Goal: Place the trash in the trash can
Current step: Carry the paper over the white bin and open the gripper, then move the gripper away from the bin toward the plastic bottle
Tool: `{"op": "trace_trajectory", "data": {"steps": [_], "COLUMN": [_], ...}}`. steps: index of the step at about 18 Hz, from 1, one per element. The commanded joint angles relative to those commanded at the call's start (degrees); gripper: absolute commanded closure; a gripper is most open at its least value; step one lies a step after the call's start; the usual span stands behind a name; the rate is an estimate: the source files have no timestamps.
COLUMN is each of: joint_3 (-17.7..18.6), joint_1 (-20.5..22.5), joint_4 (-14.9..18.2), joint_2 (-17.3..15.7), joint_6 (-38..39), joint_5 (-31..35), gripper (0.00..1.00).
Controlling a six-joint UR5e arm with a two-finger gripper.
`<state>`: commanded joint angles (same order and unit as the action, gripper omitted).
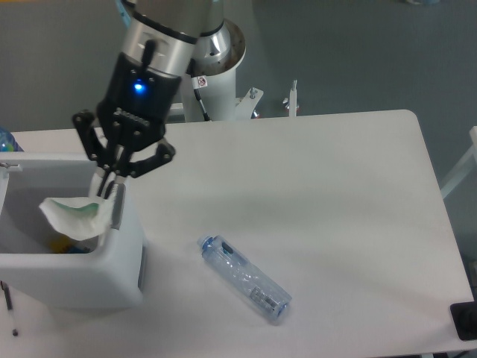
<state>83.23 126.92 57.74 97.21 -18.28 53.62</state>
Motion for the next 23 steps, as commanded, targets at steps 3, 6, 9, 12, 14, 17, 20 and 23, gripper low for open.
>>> {"op": "trace_trajectory", "data": {"steps": [3, 6, 9, 12, 14, 17, 20, 23], "joint_3": [0.2, 0.4, 0.4, 0.3, 0.2, -1.4, -5.0, -8.9], "joint_1": [-0.4, -1.8, -1.8, -1.8, -1.7, 0.0, 2.4, 4.6], "joint_4": [0.0, -0.3, -0.3, -0.3, -0.3, -0.9, -0.9, -0.9], "joint_2": [0.4, 1.2, 1.5, 1.6, 1.7, 2.4, 5.0, 7.4], "joint_6": [0.0, -0.6, -2.0, -2.1, -2.1, -1.9, -0.9, -0.3], "joint_5": [-0.8, -0.8, -0.8, -0.4, -0.3, -0.2, 0.3, 1.7], "gripper": [1.0, 0.84, 0.57, 0.23, 0.21, 0.2, 0.18, 0.18]}}
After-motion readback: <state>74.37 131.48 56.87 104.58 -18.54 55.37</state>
